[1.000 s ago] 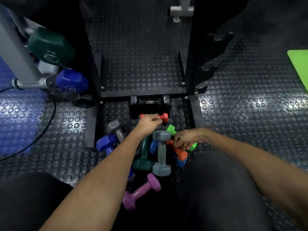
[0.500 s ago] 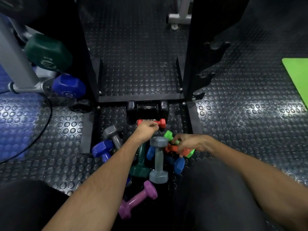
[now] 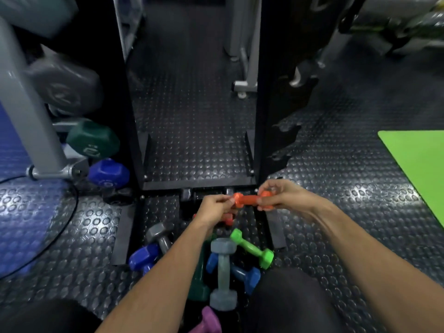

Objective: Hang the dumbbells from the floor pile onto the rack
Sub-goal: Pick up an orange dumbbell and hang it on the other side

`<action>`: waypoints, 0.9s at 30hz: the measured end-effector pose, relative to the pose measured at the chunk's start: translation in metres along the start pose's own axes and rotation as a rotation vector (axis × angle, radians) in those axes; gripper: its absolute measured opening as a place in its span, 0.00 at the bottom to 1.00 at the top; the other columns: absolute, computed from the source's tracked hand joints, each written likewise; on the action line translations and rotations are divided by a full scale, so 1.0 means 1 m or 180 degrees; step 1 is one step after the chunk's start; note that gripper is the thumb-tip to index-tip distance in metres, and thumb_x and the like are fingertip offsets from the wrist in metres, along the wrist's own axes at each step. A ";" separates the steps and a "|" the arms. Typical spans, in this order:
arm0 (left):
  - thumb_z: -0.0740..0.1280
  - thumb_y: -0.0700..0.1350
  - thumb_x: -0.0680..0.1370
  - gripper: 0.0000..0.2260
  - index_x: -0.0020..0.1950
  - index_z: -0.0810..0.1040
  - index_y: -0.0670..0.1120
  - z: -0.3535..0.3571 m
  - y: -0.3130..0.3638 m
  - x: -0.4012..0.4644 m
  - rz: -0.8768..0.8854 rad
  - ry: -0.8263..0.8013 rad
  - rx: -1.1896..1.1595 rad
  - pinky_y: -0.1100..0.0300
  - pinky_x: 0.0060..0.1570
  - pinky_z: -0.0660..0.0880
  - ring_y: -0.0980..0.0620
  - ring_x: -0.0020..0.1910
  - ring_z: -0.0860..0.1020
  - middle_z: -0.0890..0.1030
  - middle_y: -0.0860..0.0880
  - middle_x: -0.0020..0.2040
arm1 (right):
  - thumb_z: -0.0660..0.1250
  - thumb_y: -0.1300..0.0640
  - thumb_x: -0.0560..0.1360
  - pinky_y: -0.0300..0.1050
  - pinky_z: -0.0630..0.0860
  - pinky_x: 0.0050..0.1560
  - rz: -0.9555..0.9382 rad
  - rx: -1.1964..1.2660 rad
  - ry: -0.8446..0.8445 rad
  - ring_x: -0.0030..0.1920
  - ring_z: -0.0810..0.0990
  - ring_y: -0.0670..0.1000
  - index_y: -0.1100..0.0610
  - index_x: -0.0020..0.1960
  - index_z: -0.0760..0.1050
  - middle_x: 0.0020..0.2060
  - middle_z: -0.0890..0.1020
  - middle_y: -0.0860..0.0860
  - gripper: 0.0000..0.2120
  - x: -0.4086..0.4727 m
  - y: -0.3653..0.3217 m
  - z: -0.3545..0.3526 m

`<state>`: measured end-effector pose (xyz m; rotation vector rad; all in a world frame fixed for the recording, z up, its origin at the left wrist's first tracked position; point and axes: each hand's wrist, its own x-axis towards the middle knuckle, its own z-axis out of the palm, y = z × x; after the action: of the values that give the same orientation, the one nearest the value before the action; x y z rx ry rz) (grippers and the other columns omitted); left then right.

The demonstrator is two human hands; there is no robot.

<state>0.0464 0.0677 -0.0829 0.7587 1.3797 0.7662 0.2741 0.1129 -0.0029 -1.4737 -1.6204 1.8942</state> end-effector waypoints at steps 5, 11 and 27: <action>0.64 0.44 0.85 0.13 0.60 0.82 0.36 -0.002 0.068 -0.007 0.0229 0.0196 -0.0622 0.47 0.61 0.81 0.39 0.54 0.86 0.86 0.39 0.50 | 0.71 0.69 0.77 0.44 0.80 0.56 -0.0439 -0.0245 0.0113 0.53 0.85 0.54 0.58 0.61 0.82 0.52 0.86 0.60 0.15 -0.025 -0.063 -0.007; 0.59 0.52 0.87 0.21 0.60 0.83 0.36 -0.003 0.162 -0.036 0.0721 -0.0160 -0.0653 0.47 0.59 0.82 0.39 0.52 0.86 0.87 0.36 0.51 | 0.73 0.71 0.73 0.48 0.82 0.46 -0.1313 -0.0451 0.1114 0.42 0.86 0.55 0.51 0.51 0.86 0.44 0.84 0.55 0.16 -0.071 -0.138 -0.009; 0.55 0.58 0.86 0.20 0.77 0.71 0.59 0.007 0.465 -0.173 0.3180 0.0067 -0.0945 0.48 0.73 0.63 0.56 0.76 0.68 0.70 0.60 0.77 | 0.74 0.64 0.69 0.42 0.81 0.51 -0.3691 -0.0468 0.2145 0.49 0.86 0.54 0.56 0.55 0.83 0.48 0.86 0.53 0.15 -0.228 -0.365 -0.029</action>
<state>0.0330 0.1807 0.4003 1.2017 0.8078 1.7072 0.2552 0.0948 0.4272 -0.7171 -1.6594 0.5738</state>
